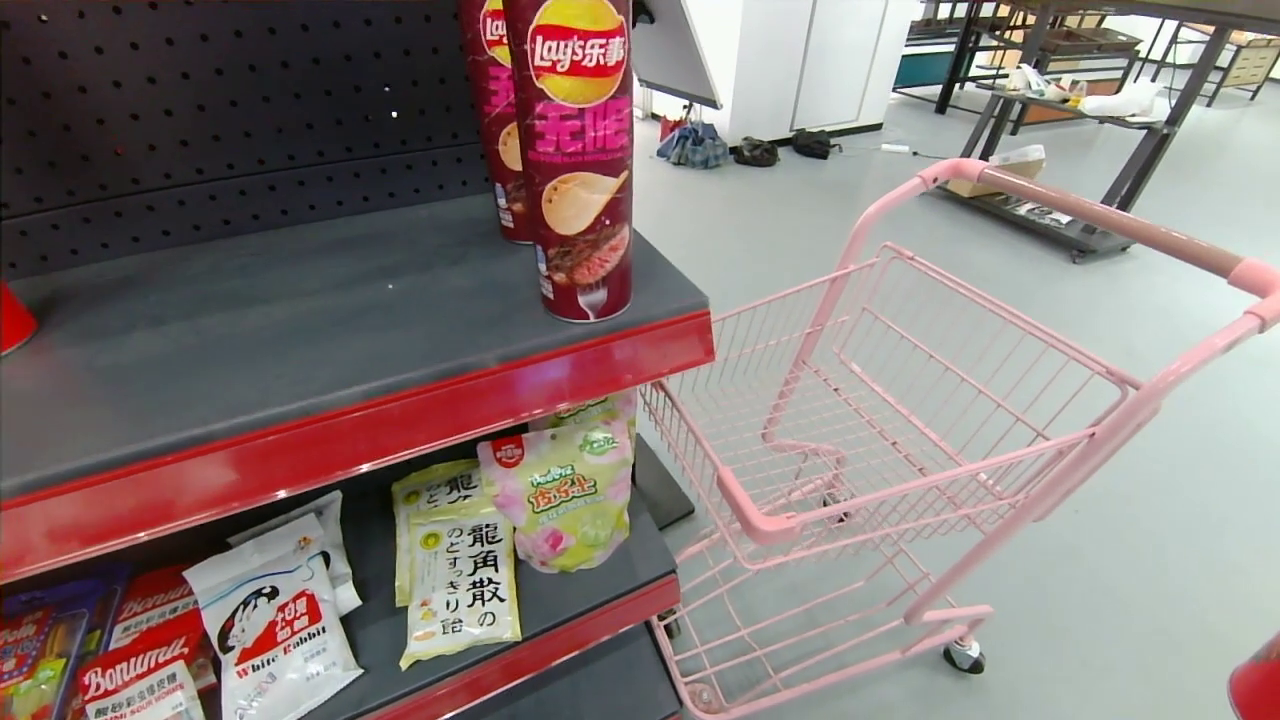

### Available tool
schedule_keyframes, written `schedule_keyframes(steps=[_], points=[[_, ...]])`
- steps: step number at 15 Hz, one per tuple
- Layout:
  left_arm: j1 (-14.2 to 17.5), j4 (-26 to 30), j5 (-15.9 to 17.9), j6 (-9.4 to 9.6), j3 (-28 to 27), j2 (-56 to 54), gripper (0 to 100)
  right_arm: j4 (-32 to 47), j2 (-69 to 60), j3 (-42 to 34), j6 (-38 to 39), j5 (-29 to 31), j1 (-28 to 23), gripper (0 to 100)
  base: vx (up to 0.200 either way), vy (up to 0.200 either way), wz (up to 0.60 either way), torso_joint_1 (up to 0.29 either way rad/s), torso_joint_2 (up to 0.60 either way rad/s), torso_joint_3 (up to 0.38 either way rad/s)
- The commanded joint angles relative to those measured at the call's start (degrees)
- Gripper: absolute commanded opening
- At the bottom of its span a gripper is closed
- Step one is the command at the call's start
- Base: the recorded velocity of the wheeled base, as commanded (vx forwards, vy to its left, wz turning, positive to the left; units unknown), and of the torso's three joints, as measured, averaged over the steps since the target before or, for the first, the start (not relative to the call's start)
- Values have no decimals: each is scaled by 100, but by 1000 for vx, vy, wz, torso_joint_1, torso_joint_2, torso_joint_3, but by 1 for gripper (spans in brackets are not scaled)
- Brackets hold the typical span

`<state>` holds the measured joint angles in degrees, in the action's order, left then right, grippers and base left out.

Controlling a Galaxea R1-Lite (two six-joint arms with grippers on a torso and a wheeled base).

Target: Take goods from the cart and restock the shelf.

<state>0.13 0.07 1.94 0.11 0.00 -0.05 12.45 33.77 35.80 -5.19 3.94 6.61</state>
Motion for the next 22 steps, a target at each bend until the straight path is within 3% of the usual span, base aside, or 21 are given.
schedule_keyframes(steps=[1,14,20,22], points=[[4,1,0,-2,0,5,100,3,-98,-56,1,-7,-2,0,0,0,0,110,-456,-349],[4,1,0,-2,0,5,100,-76,227,32,-17,-174,16,0,0,0,0,182,-548,-362],[-5,10,0,-2,0,5,100,-76,394,120,-87,-148,-28,0,0,0,0,135,-336,-203],[-5,10,0,-2,0,5,100,-76,394,111,-140,-156,-19,0,0,0,600,19,-22,-19]])
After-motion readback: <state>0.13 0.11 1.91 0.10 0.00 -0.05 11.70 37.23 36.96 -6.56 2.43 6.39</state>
